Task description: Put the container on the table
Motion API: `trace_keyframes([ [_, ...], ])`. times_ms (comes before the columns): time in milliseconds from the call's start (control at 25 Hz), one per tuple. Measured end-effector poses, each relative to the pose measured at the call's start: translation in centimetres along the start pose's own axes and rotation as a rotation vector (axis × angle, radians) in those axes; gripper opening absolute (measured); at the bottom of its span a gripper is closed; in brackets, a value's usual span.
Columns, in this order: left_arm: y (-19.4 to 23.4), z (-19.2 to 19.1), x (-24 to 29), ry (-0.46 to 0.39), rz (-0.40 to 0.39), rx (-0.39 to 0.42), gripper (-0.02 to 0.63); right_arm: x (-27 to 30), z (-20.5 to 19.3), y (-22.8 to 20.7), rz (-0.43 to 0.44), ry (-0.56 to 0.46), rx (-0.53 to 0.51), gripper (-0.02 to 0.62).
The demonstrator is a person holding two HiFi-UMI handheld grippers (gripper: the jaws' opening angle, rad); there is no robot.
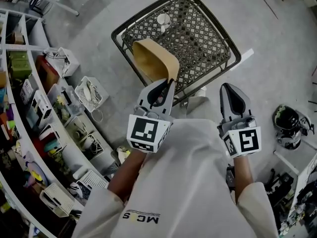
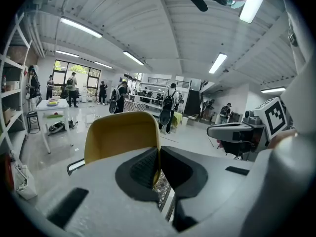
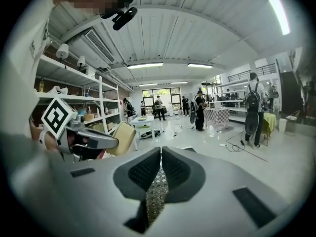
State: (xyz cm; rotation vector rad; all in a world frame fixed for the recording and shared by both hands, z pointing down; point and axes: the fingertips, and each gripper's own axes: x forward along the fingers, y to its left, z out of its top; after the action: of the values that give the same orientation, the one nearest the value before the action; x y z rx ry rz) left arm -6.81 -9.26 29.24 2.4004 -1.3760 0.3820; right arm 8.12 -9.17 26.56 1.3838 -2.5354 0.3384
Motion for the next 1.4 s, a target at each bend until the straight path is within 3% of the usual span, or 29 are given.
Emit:
trace_keyframes([
  [280, -0.3, -1.1, 1.4, 0.052, -0.005, 0.014, 0.034, 1.3, -0.3, -0.4, 0.041, 0.000, -0.009, 0.021],
  [720, -0.3, -4.8, 5.2, 0.161, -0.046, 0.140, 0.034, 3.2, -3.1, -1.3, 0.037, 0.029, 0.024, 0.021],
  [1400, 1.0, -15.3, 12.8, 0.356, -0.077, 0.247, 0.034, 8.0, -9.9, -3.1, 0.064, 0.116, 0.035, 0.021],
])
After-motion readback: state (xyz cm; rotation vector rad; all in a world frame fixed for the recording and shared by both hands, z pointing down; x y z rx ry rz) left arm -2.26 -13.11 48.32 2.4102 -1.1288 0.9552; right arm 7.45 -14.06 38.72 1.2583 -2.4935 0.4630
